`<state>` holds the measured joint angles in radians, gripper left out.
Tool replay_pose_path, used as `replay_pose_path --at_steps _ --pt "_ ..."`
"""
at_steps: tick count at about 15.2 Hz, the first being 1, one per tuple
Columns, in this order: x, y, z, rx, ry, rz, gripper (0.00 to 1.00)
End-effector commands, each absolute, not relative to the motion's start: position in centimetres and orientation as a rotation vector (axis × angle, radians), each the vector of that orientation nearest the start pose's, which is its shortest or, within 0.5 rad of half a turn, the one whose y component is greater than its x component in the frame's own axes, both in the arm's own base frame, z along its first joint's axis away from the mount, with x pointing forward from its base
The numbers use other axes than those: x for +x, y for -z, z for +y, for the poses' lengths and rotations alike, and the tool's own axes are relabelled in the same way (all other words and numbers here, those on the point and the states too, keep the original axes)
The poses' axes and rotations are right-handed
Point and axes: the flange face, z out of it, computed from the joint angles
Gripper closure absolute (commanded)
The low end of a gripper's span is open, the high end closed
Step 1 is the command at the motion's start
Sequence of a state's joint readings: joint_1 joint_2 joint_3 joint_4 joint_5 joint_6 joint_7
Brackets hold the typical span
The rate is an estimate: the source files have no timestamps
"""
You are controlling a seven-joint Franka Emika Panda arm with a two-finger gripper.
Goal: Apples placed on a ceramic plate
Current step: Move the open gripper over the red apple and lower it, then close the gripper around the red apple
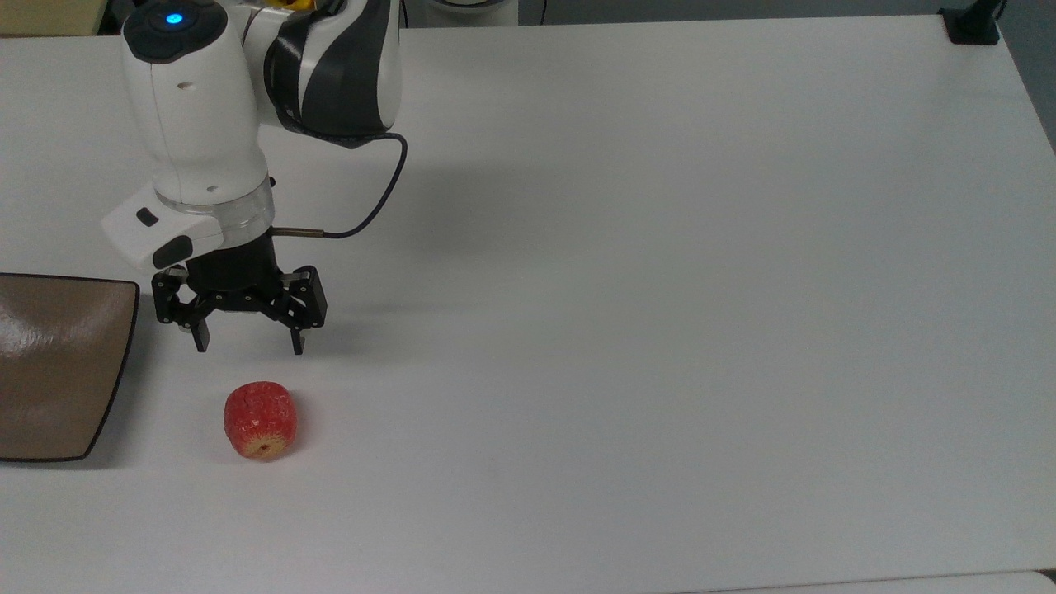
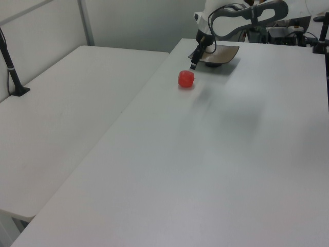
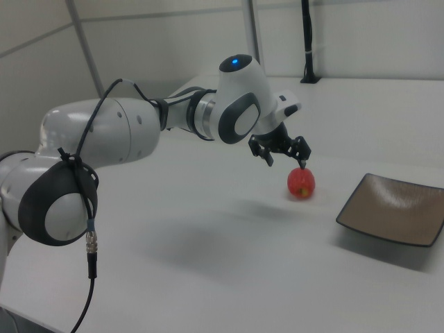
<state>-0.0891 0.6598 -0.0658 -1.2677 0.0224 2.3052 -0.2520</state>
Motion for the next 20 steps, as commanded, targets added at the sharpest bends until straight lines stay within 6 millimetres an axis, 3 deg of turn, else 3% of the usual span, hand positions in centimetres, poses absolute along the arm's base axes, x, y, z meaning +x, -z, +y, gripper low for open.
replay_pose_path --at_steps 1,10,15,19,20 --pt "77.8 -39.8 -10.5 -3.175 0.725 -0.213 0.00" --pt "79.5 -36.3 -7.9 -3.203 0.836 -0.349 0.00" --pt "79.8 -33.0 -8.1 -3.225 0.856 -0.397 0.00" --pt "79.9 -31.8 -8.4 -3.239 0.850 -0.415 0.00" --pt "79.8 -31.6 -8.4 -3.251 0.843 -0.440 0.09"
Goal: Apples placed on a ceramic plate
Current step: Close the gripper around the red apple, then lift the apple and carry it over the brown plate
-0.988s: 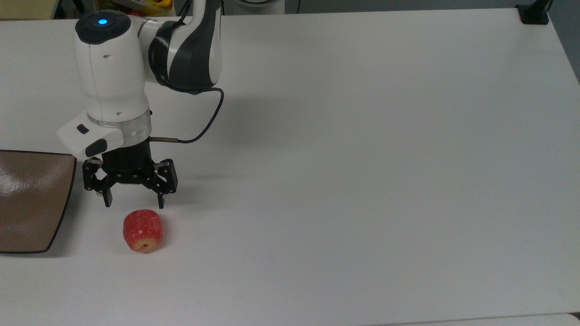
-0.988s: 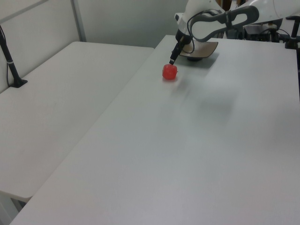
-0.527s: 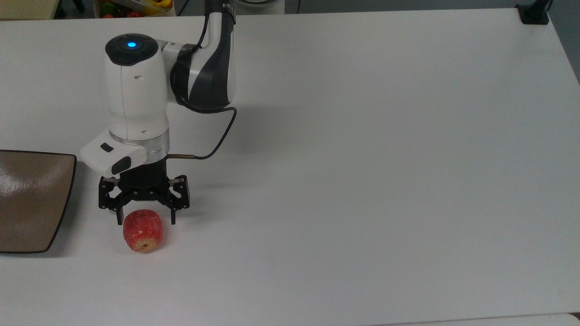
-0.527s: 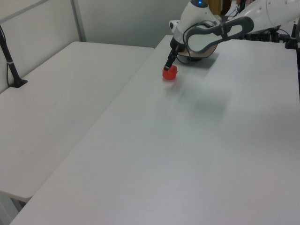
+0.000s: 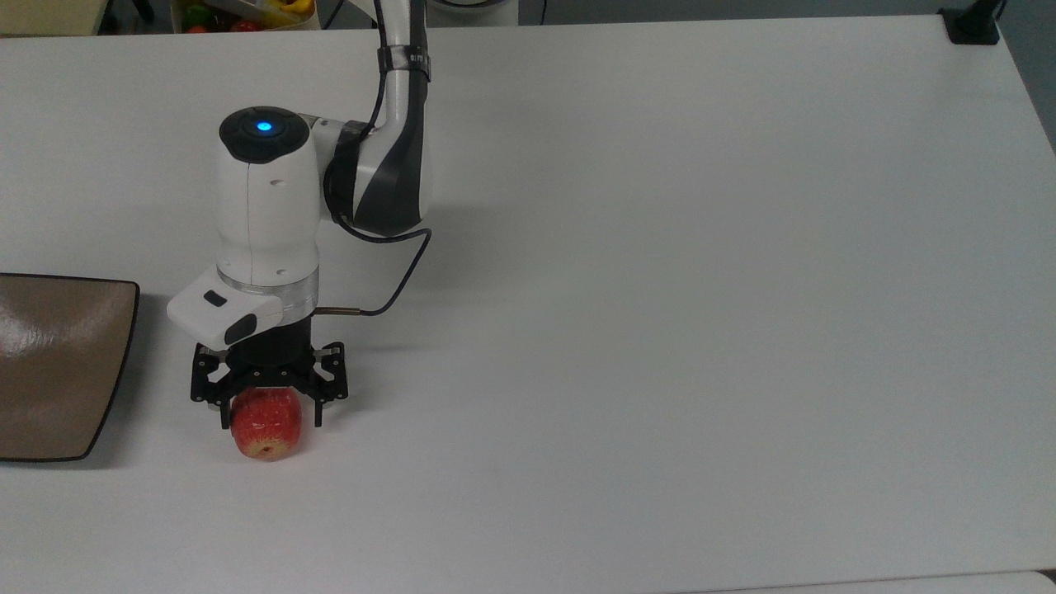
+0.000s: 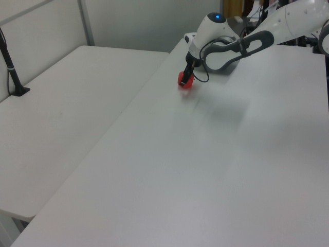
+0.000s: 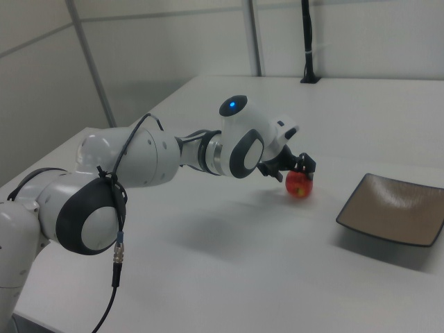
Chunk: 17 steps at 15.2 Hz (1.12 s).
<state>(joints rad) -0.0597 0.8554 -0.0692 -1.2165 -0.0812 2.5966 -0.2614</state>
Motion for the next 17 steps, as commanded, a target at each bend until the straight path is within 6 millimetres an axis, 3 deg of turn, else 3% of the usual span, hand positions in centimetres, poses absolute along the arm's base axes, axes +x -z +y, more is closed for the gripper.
replay_pose_path --at_steps 1,3,4,9,12,16,17 --pt "79.8 -31.6 -8.3 -3.264 0.841 -0.467 0.18" --pt "79.8 -31.3 -8.3 -3.271 0.831 -0.474 0.50" --pt "79.8 -31.4 -8.3 -3.270 0.833 -0.474 0.52" --pt "79.8 -32.1 -8.4 -3.269 0.849 -0.460 0.52" --pt "79.6 -34.9 -9.4 -3.266 0.906 -0.411 0.52" --pt "78.7 -39.1 -14.2 -3.280 0.987 -0.303 0.52" --pt "78.3 -39.5 -16.6 -3.294 0.998 -0.253 0.52"
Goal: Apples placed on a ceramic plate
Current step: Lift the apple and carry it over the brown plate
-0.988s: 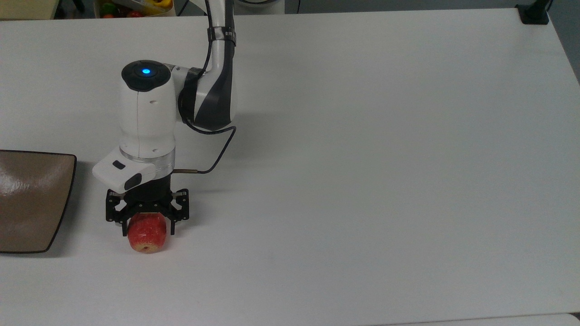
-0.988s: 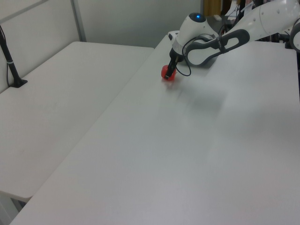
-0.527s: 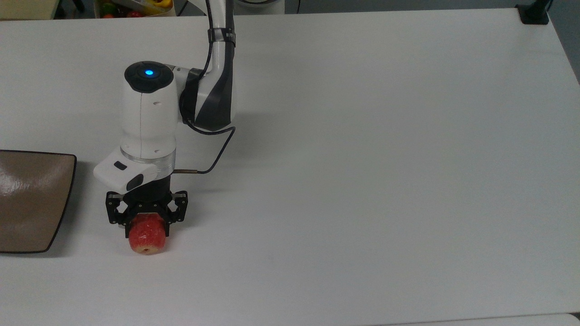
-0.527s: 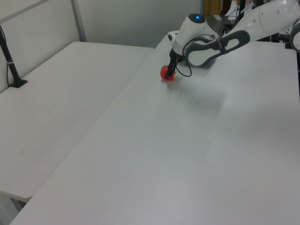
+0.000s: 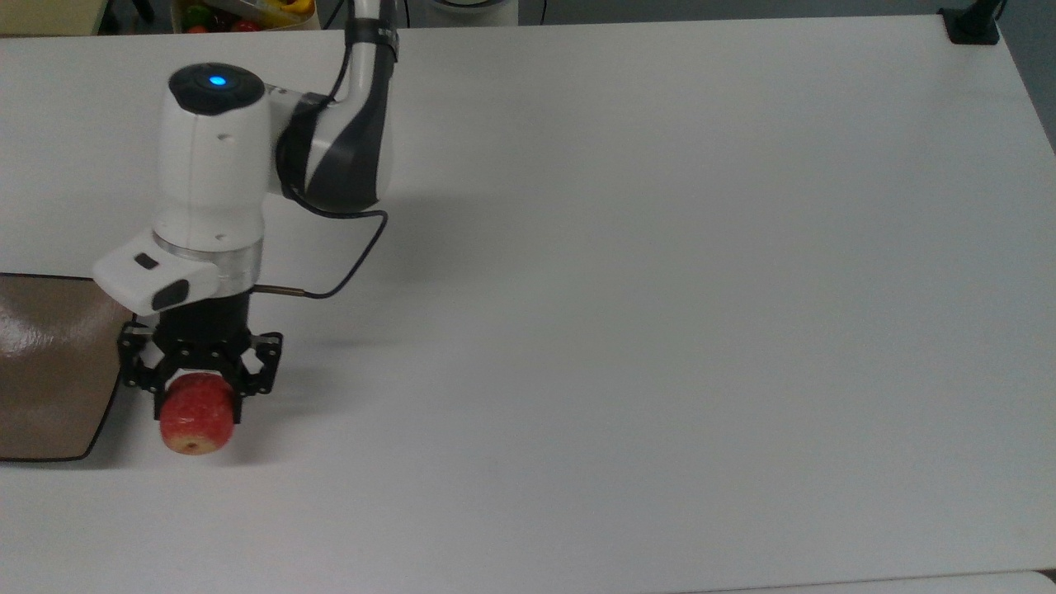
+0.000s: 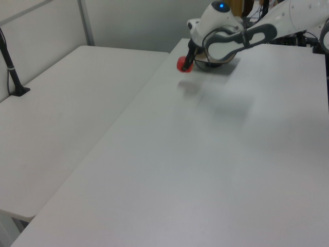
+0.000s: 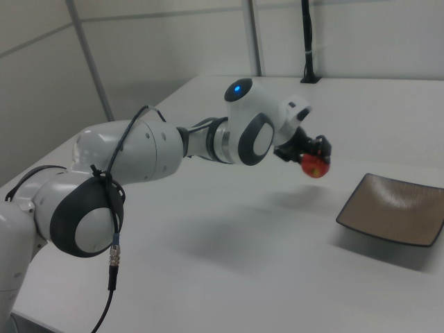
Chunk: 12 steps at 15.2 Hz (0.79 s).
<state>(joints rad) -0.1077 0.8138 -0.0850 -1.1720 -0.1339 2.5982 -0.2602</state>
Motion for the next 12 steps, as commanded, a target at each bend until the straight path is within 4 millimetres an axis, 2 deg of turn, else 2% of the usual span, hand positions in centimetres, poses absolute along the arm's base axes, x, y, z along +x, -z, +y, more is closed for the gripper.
replay_pose_path --at_steps 1,5,6,8,11,12 --pt "77.9 -39.9 -18.7 -3.298 1.042 -0.214 0.52" --pt "76.5 -40.1 -24.0 -3.324 1.081 -0.121 0.49" --pt "76.3 -39.8 -24.6 -3.329 1.071 -0.114 0.47" --pt "76.0 -39.6 -25.6 -3.340 1.062 -0.096 0.36" --pt "75.9 -39.2 -26.0 -3.346 1.050 -0.090 0.34" --pt "75.8 -39.2 -26.0 -3.347 1.050 -0.087 0.26"
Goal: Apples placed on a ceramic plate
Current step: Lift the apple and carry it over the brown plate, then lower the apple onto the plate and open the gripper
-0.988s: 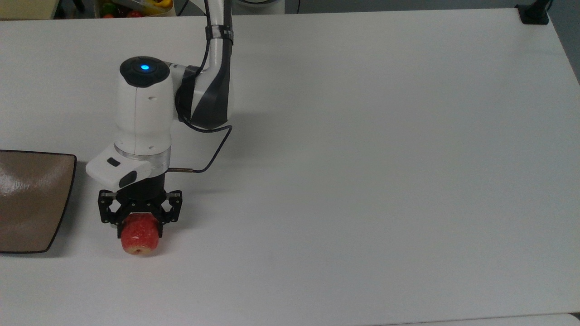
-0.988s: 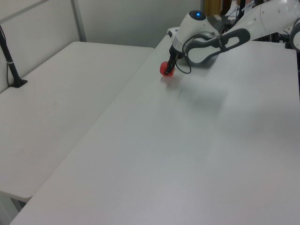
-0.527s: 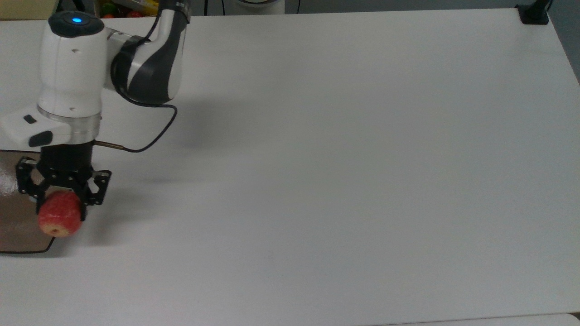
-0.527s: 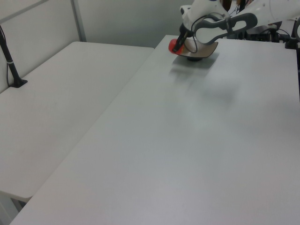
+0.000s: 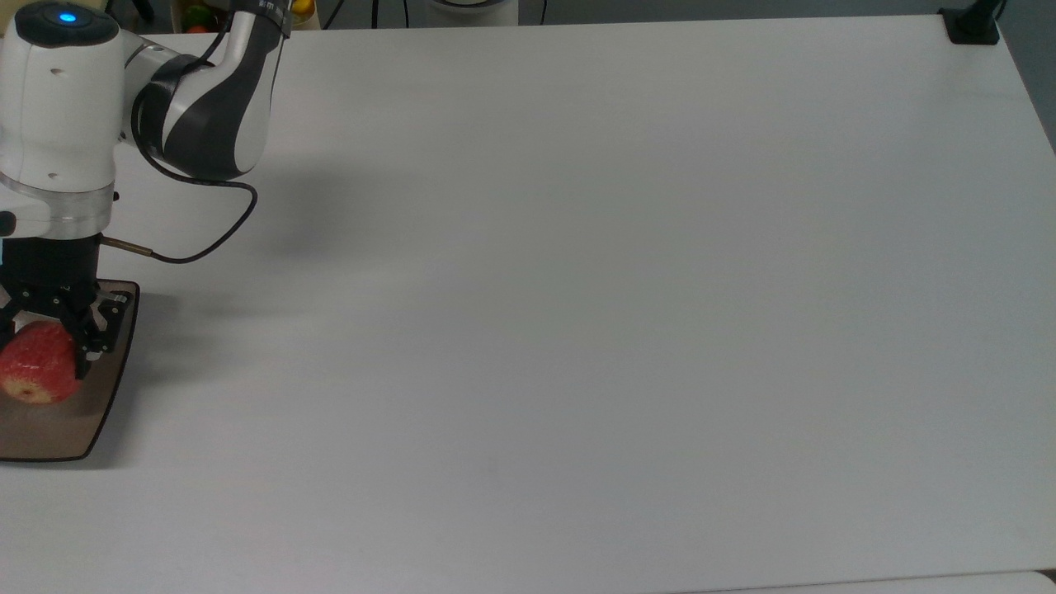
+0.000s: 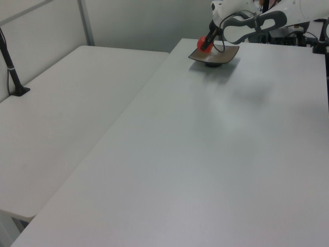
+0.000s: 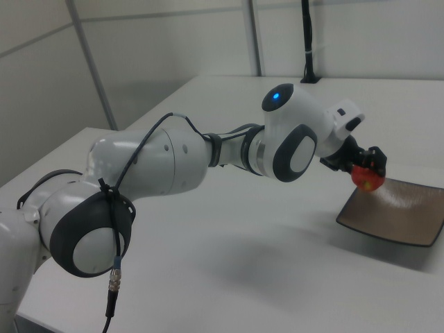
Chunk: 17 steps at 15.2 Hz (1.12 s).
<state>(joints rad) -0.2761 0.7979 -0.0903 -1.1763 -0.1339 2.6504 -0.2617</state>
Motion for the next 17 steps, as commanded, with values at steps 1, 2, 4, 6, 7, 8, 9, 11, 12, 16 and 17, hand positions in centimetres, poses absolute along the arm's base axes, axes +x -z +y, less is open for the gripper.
replay_pose_path --at_steps 1,2,4,6,7,8,9,11,12,16,17 --pt "75.8 -39.2 -26.2 -3.348 1.050 -0.087 0.20" --pt "75.7 -39.1 -26.3 -3.350 1.046 -0.087 0.20" --pt "75.7 -39.1 -26.3 -3.350 1.046 -0.087 0.18" --pt "75.8 -39.1 -26.2 -3.348 1.047 -0.085 0.14" --pt "75.8 -39.1 -26.2 -3.347 1.047 -0.083 0.10" --pt "75.7 -39.2 -26.2 -3.347 1.047 -0.082 0.00" --pt "75.7 -39.3 -26.2 -3.348 1.047 -0.081 0.00" --pt "75.8 -39.4 -26.1 -3.344 1.048 -0.081 0.00" --pt "75.7 -39.4 -26.1 -3.344 1.043 -0.078 0.00" --pt "75.7 -39.5 -25.3 -3.325 1.031 -0.066 0.00" --pt "75.5 -40.8 -25.2 -3.314 1.051 -0.049 0.00"
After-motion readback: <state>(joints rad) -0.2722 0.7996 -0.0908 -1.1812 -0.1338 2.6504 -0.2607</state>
